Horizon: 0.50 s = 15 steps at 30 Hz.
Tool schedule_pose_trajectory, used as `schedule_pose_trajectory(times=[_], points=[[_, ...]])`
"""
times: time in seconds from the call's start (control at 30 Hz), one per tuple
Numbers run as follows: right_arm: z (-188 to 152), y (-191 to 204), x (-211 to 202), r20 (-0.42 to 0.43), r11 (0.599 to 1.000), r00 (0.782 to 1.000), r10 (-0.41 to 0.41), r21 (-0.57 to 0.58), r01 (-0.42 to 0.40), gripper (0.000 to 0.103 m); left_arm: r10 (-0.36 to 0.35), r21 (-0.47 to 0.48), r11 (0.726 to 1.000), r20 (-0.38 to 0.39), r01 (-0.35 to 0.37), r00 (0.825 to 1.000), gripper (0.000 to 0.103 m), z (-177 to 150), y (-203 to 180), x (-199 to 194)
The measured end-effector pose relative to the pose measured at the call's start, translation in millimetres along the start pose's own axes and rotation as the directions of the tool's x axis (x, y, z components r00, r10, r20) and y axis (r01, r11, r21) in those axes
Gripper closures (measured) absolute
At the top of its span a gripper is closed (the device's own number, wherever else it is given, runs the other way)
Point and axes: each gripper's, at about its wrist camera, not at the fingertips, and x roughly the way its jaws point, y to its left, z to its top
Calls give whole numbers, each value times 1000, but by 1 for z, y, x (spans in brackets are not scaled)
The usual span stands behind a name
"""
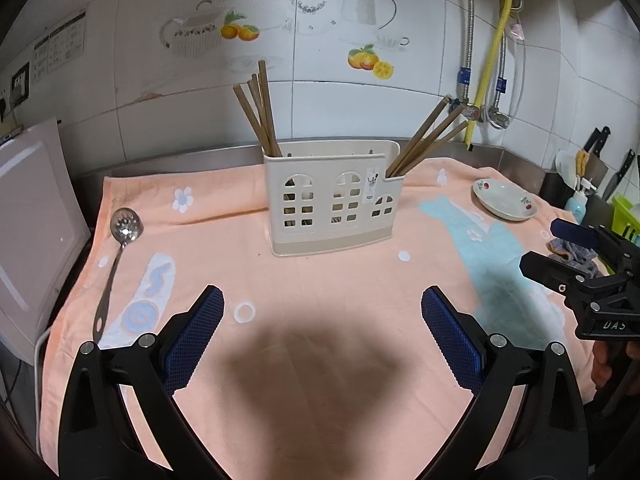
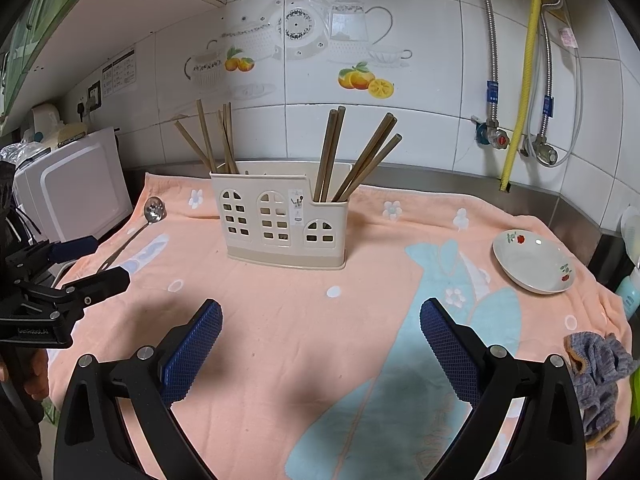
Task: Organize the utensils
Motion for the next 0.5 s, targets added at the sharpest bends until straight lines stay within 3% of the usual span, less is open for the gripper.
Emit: schedule_pose_trajectory(times=[0.5], points=[[1, -3, -1, -1, 1000, 1000, 3, 11, -3, 7, -1, -35, 999, -23, 0, 1000, 5, 2, 7, 3]])
